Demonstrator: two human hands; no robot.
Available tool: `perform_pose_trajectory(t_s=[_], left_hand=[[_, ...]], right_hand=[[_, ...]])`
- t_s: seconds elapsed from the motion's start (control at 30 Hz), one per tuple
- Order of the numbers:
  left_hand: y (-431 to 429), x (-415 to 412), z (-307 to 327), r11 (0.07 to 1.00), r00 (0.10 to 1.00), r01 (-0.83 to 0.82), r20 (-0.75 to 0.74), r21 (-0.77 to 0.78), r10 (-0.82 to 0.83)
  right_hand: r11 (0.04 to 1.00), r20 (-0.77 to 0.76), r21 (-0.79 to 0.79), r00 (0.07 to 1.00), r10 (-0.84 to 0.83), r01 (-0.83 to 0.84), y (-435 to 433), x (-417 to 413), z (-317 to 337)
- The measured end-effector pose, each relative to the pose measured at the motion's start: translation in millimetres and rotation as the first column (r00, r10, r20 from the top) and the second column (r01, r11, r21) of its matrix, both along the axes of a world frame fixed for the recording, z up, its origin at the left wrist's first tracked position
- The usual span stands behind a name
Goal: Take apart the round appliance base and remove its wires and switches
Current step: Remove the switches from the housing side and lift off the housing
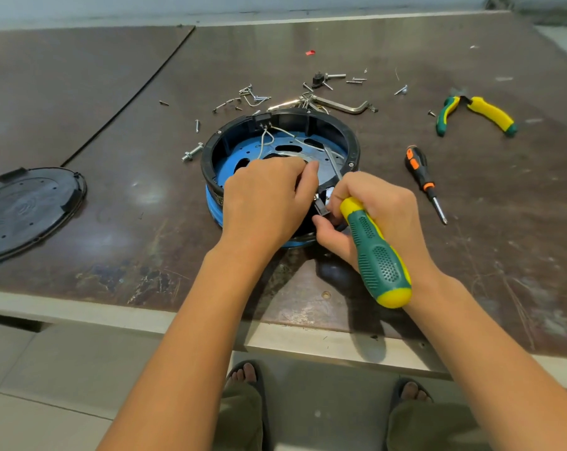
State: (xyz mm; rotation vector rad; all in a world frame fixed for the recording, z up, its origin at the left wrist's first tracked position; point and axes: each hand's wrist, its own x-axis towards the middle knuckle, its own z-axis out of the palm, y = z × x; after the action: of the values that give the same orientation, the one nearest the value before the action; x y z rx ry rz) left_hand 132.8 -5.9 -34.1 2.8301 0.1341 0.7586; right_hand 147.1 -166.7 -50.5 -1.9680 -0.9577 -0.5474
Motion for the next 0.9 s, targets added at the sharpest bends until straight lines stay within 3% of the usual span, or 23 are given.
perform_pose_trajectory(t_s=[0.13, 0.27, 0.53, 0.7, 0.8, 0.9], left_hand=[[-1, -1, 0, 1.000, 0.999, 0.001, 0.032, -0.015, 0.000], [1, -2, 0, 0.999, 0.999, 0.036, 0.033, -0.030, -0.035], [10, -14, 11, 0.959, 0.982, 0.187, 0.006, -0.215, -0.190], [8, -18, 11, 0.996, 0.999, -0.013, 0.048, -0.084, 0.017], [6, -25, 4, 0.988, 0.999, 0.007, 0.034, -0.151, -0.002], [13, -31, 3, 0.960, 0.989, 0.139, -0.020, -0.244, -0.148]], right_hand=[[1.000, 0.010, -0.012, 1.000, 0.028, -0.028, 0, -3, 3], [0.995, -0.061, 0.088, 0.997, 0.043, -0.038, -8, 0, 10], [0.963, -0.262, 0.071, 0.937, -0.233, 0.259, -46, 37, -2], [0.952, -0.344, 0.019, 0.896, -0.280, 0.304, -53, 49, -12], [0.925, -0.348, 0.138, 0.892, -0.290, 0.355, -51, 48, -10], [0.890, -0.438, 0.315, 0.883, -0.172, 0.329, -49, 46, -3]])
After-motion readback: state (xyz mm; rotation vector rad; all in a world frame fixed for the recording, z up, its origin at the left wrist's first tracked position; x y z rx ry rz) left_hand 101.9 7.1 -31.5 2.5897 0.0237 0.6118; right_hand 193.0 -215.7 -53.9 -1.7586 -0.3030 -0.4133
